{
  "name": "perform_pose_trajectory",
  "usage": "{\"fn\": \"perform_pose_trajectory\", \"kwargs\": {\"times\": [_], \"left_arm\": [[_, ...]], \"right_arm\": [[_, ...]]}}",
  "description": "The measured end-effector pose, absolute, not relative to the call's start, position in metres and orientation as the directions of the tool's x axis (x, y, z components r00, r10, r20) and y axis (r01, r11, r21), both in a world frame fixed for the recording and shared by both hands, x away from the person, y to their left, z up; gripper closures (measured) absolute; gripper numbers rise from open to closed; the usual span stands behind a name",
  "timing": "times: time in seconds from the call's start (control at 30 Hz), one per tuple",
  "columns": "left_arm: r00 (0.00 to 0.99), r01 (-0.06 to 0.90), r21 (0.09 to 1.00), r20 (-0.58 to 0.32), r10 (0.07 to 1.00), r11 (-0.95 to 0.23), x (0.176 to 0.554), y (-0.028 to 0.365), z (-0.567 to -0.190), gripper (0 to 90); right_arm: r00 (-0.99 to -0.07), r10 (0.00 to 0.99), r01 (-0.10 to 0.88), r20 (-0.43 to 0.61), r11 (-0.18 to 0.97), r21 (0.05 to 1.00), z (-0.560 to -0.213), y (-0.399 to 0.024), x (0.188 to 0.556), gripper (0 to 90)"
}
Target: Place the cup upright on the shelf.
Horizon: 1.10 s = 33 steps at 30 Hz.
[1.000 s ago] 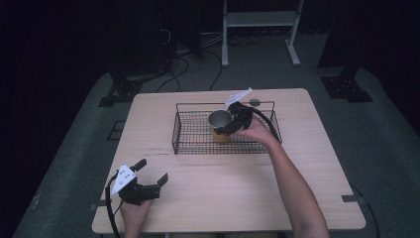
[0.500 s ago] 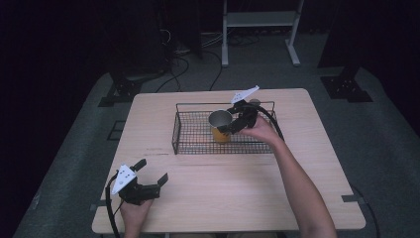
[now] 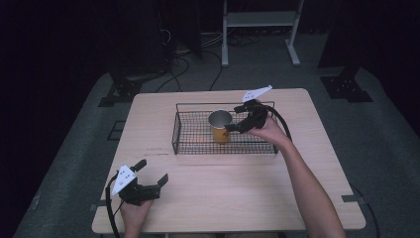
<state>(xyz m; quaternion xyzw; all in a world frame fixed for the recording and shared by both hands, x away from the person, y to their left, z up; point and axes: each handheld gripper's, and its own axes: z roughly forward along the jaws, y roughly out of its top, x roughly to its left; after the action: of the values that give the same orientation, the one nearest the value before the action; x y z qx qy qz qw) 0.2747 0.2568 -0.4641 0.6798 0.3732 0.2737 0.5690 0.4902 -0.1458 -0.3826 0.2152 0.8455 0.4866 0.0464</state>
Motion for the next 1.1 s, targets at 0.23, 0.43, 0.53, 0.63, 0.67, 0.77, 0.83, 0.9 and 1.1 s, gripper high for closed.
{"fn": "perform_pose_trajectory", "kwargs": {"times": [0.23, 0.43, 0.53, 0.63, 0.67, 0.77, 0.83, 0.9, 1.1], "left_arm": [[0.570, 0.196, 0.978, -0.050, 0.820, -0.077, 0.275, 0.257, -0.464, 0.0], [0.570, 0.195, 0.978, -0.049, 0.820, -0.077, 0.275, 0.257, -0.464, 0.0], [0.571, 0.195, 0.978, -0.048, 0.819, -0.079, 0.275, 0.257, -0.464, 0.0], [0.571, 0.194, 0.978, -0.046, 0.819, -0.080, 0.275, 0.256, -0.464, 0.0], [0.571, 0.194, 0.978, -0.046, 0.819, -0.080, 0.275, 0.256, -0.464, 0.0], [0.570, 0.194, 0.978, -0.046, 0.820, -0.080, 0.275, 0.256, -0.464, 0.0], [0.570, 0.194, 0.978, -0.045, 0.820, -0.081, 0.275, 0.256, -0.464, 0.0], [0.570, 0.194, 0.978, -0.046, 0.821, -0.080, 0.275, 0.256, -0.464, 0.0], [0.570, 0.194, 0.978, -0.045, 0.820, -0.081, 0.275, 0.256, -0.464, 0.0]], "right_arm": [[-0.910, 0.394, 0.306, 0.130, 0.426, 0.851, -0.372, -0.156, 0.482, 0.0], [-0.915, 0.383, 0.297, 0.125, 0.432, 0.852, -0.366, -0.160, 0.475, 0.0], [-0.917, 0.382, 0.284, 0.115, 0.422, 0.861, -0.364, -0.164, 0.470, 0.0], [-0.916, 0.383, 0.284, 0.118, 0.413, 0.865, -0.363, -0.168, 0.467, 0.0], [-0.916, 0.384, 0.282, 0.116, 0.414, 0.865, -0.363, -0.169, 0.466, 0.0], [-0.916, 0.382, 0.286, 0.119, 0.415, 0.864, -0.365, -0.173, 0.463, 0.0], [-0.917, 0.379, 0.296, 0.128, 0.427, 0.854, -0.366, -0.174, 0.462, 0.0], [-0.916, 0.381, 0.293, 0.124, 0.426, 0.856, -0.366, -0.177, 0.460, 0.0], [-0.914, 0.385, 0.297, 0.129, 0.417, 0.859, -0.369, -0.183, 0.454, 0.0]]}}
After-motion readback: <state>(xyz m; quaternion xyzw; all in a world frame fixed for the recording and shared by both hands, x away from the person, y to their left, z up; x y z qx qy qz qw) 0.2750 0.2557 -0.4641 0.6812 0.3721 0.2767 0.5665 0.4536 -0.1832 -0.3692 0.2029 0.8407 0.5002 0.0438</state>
